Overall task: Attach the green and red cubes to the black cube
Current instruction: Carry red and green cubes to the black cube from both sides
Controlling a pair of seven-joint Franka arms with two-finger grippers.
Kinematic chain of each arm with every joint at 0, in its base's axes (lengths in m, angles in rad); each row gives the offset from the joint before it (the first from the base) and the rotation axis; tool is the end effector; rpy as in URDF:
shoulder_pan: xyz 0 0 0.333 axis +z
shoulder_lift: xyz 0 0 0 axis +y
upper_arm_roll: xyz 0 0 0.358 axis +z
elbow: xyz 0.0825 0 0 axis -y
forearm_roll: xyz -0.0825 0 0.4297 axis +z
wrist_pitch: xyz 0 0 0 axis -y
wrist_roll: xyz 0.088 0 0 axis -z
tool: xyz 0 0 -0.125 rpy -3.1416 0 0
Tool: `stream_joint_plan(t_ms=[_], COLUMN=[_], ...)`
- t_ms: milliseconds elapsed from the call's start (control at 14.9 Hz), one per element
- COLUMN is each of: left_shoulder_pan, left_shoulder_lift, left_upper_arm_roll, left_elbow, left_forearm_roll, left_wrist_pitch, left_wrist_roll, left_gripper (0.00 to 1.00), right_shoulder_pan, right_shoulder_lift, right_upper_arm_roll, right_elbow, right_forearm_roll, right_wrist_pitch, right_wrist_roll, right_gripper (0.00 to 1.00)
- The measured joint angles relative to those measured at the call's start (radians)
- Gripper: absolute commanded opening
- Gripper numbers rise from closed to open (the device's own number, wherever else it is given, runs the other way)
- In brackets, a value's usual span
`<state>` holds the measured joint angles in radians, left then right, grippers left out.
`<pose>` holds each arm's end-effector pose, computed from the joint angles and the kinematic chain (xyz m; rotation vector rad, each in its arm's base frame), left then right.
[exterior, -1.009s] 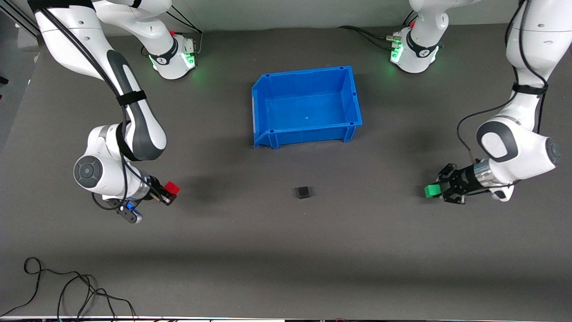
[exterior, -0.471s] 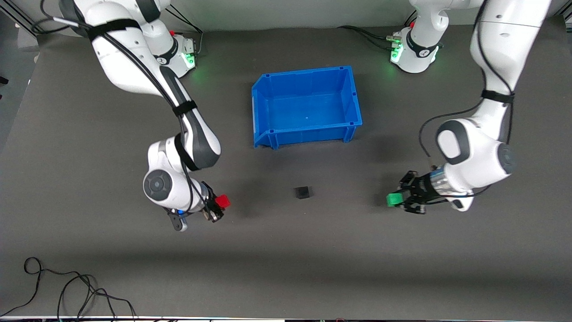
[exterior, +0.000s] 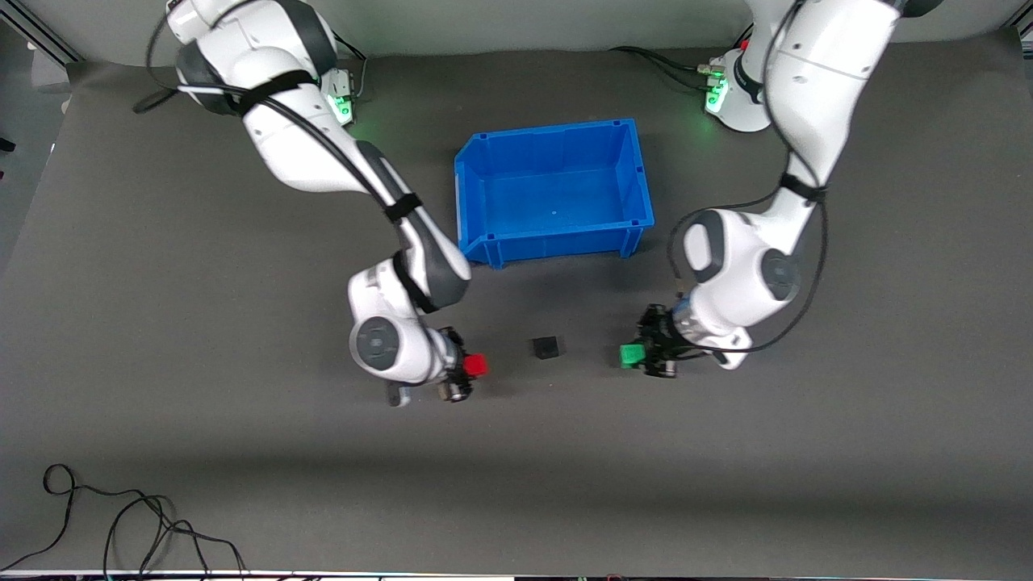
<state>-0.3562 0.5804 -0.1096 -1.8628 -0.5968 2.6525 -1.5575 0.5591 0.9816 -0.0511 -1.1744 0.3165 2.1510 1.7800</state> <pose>0.6455 -0.3068 0.2065 1.9001 1.9952 -0.3172 0.7158 0.4325 0.1716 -2.2993 1.9843 0.3097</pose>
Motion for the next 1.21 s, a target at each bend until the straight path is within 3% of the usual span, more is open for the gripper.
stream_joint_plan(t_ms=[202,471,1076,1143,1211], left_shoulder_pan=[-0.048,-0.089,-0.15,-0.151,-0.153], left_shoulder_lift=[0.044,0.084,0.133,0.135,0.136], left_upper_arm_roll=[0.001,0.001,0.001,0.001,0.001], left_elbow=[0.028,0.039,0.102,0.104,0.105], left_forearm_roll=[0.0,0.0,0.0,0.0,0.0], left_wrist_pitch=[0.026,0.082,0.1,0.101,0.102], left_wrist_roll=[-0.077,-0.133,-0.197,-0.197,-0.197], left_gripper=[0.25,0.25,0.3,0.48,0.85], right_shoulder_pan=[0.002,0.003,0.037,0.037,0.037], right_shoulder_lift=[0.054,0.073,0.097,0.097,0.097], right_upper_arm_roll=[0.043,0.072,0.075,0.075,0.075], right_elbow=[0.077,0.099,0.099,0.099,0.099], right_forearm_roll=[0.0,0.0,-0.003,-0.003,-0.003], right_wrist_pitch=[0.021,0.026,0.025,0.025,0.025], right_wrist_roll=[0.102,0.146,0.147,0.147,0.147], right_gripper=[0.14,0.14,0.14,0.15,0.17])
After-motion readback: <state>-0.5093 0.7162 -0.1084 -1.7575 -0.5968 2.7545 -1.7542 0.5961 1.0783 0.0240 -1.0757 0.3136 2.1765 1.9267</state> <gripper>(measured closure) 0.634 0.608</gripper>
